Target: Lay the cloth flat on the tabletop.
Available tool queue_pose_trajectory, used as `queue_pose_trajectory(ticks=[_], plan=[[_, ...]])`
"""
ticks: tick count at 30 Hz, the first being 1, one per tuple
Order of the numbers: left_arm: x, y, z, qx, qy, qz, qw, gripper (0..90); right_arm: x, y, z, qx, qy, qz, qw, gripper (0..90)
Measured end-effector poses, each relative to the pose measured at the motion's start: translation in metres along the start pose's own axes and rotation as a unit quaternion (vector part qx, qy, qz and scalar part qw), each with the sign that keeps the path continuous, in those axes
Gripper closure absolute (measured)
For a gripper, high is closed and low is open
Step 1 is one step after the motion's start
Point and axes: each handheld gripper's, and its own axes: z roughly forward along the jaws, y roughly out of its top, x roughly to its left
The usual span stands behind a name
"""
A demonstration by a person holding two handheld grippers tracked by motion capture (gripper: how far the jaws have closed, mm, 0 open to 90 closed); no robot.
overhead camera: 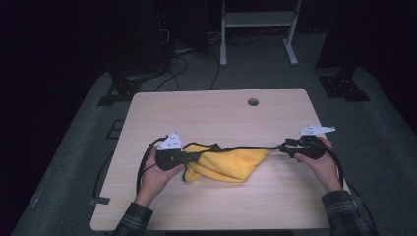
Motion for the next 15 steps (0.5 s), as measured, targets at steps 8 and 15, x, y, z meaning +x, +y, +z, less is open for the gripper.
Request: queue_pose_trajectory(ticks=[8,15], plan=[[0.003,-0.003,0.000,0.002,0.000,-0.005,1.0000,86.4,0.006,0.006,0.019,0.013,0.014,-0.019,0.9996,43.8],[0.003,-0.001,0.002,0.004,-0.001,-0.002,1.0000,86.4,0.005,0.012,0.047,0.018,0.057,-0.012,0.9981,43.6]])
